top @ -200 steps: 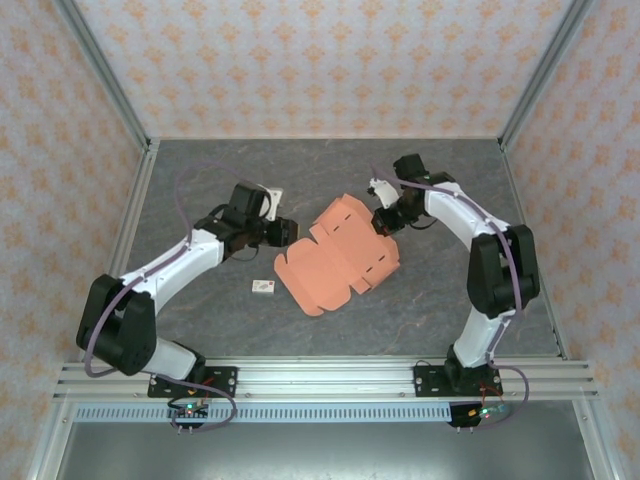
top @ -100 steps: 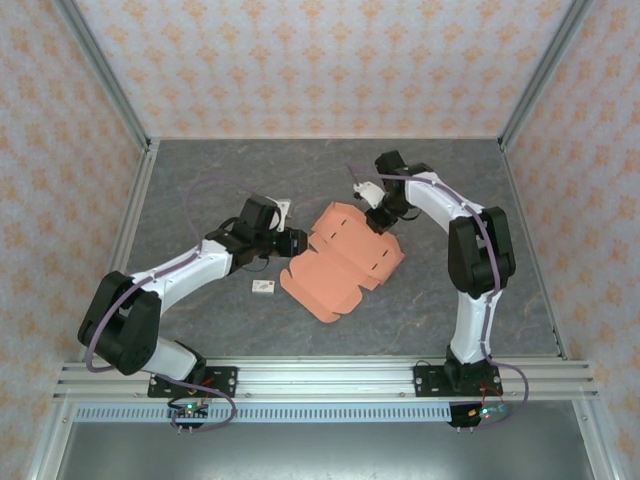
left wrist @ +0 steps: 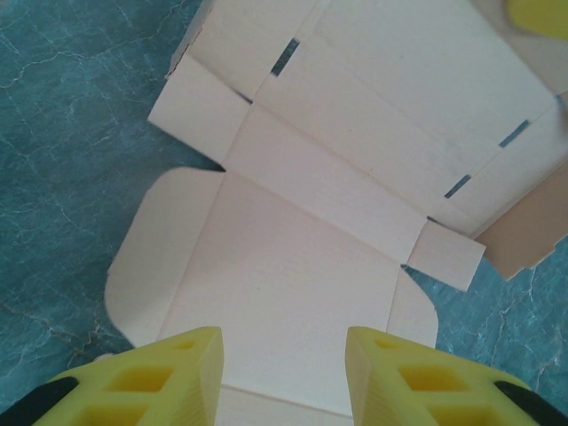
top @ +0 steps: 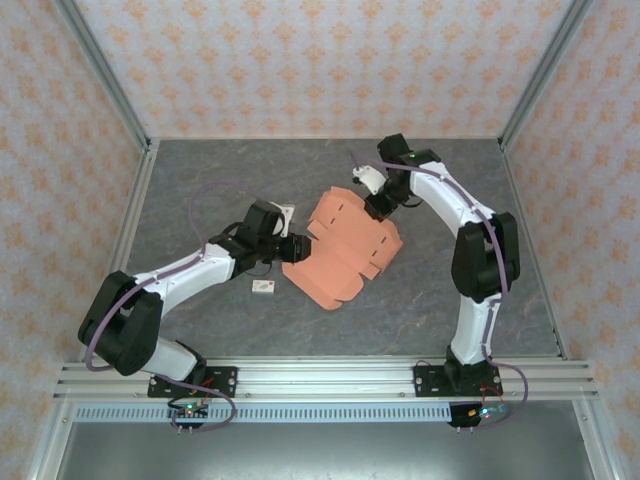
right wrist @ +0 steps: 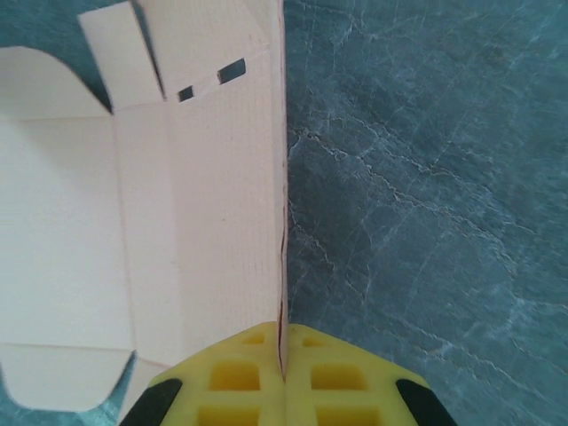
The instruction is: Fold the paper box
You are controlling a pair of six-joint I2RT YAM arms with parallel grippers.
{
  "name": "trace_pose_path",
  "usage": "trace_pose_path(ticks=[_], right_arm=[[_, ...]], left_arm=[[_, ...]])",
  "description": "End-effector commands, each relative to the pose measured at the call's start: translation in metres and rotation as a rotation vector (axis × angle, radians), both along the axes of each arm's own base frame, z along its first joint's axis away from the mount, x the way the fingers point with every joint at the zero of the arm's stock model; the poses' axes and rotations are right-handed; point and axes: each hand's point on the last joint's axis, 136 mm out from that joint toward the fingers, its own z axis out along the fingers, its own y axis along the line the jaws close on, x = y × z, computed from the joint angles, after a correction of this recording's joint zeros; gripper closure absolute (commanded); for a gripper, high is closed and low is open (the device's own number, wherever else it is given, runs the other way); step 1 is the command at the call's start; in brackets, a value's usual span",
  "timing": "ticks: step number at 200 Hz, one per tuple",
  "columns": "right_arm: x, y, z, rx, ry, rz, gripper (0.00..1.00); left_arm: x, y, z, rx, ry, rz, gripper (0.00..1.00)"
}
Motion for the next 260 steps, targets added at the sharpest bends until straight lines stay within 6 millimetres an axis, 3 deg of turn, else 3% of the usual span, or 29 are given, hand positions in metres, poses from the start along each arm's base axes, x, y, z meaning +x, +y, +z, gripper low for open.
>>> trace_pose_path(ticks=[1, 27, 65, 105, 147, 174, 232, 260], right_arm=[[-0.009, -0.003, 0.026, -0.023, -0.05, 0.021, 1.0], [-0.015, -0.001, 0.021, -0.055, -0.056, 0.046, 1.0], [-0.022, 0.007, 0.041, 0.019, -0.11, 0.079, 1.0], [-0.033, 0.016, 0.054, 0.09, -0.121, 0.133, 1.0], [-0.035, 0.012, 0.053, 0.069, -0.1, 0.122, 1.0], [-0.036, 0.016, 0.056, 0.094, -0.101, 0.13, 1.0], [-0.057, 0.023, 0.074, 0.158, -0.142, 0.244, 1.0], [-0.063, 0.023, 0.078, 0.167, -0.156, 0.278, 1.0]], left_arm=[[0.012, -0.001, 0.029, -0.032, -0.094, 0.029, 0.59], [0.012, 0.009, 0.028, 0.021, -0.115, 0.039, 0.57], [0.029, 0.034, 0.035, 0.145, -0.234, 0.042, 0.37], [0.057, 0.015, 0.047, 0.059, -0.298, -0.155, 0.29], [0.048, -0.004, 0.068, 0.003, -0.338, -0.34, 0.27], [0.045, -0.004, 0.064, 0.034, -0.337, -0.396, 0.26], [0.062, -0.01, 0.052, 0.122, -0.333, -0.496, 0.2], [0.064, -0.017, 0.054, 0.103, -0.325, -0.54, 0.22]])
